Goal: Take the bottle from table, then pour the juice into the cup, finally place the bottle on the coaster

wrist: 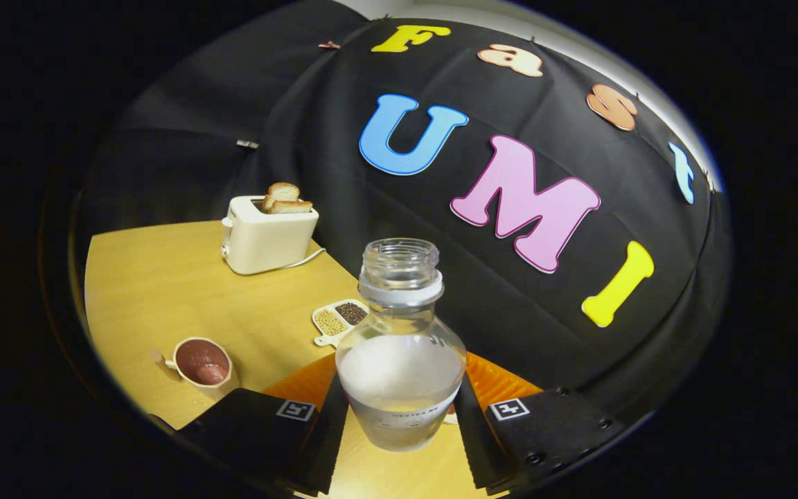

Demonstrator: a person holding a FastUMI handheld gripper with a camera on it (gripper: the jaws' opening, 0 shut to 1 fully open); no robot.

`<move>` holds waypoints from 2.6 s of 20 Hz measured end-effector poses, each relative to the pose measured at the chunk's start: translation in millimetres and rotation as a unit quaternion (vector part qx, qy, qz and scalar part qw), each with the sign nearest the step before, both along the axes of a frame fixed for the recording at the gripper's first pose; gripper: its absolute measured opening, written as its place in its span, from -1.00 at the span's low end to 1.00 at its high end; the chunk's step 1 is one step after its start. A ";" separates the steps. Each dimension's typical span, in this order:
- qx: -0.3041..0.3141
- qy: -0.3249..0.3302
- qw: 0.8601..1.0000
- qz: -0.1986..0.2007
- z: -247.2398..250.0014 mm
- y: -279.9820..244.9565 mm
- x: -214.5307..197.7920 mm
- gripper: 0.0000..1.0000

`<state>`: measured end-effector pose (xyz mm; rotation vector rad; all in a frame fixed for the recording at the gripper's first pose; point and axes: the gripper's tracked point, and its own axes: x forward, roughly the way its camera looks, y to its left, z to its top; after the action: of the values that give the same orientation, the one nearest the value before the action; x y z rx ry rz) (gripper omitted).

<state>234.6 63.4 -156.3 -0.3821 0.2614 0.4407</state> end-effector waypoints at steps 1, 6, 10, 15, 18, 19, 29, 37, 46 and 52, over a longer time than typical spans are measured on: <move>0.036 0.018 0.999 0.004 -9.4 7.2 -0.8 0.51; 0.177 0.068 0.982 -0.008 -43.4 22.8 11.0 0.51; 0.175 0.035 0.984 -0.008 -61.9 23.2 28.3 0.51; 0.206 0.034 0.978 -0.014 -83.2 34.9 47.1 0.51; 0.210 0.037 0.977 -0.016 -96.1 38.7 52.5 0.51; 0.205 0.037 0.978 -0.020 -101.3 37.0 54.3 0.51; 0.200 0.051 0.978 -0.014 -128.1 44.1 58.4 0.55; 0.189 0.057 0.980 -0.008 -122.8 45.9 50.6 0.72; 0.194 0.091 0.977 -0.016 -110.6 31.2 24.3 0.97; 0.181 0.074 0.981 0.001 -70.2 20.5 -19.3 0.99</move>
<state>215.3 84.0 -226.5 0.0071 0.3181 0.5081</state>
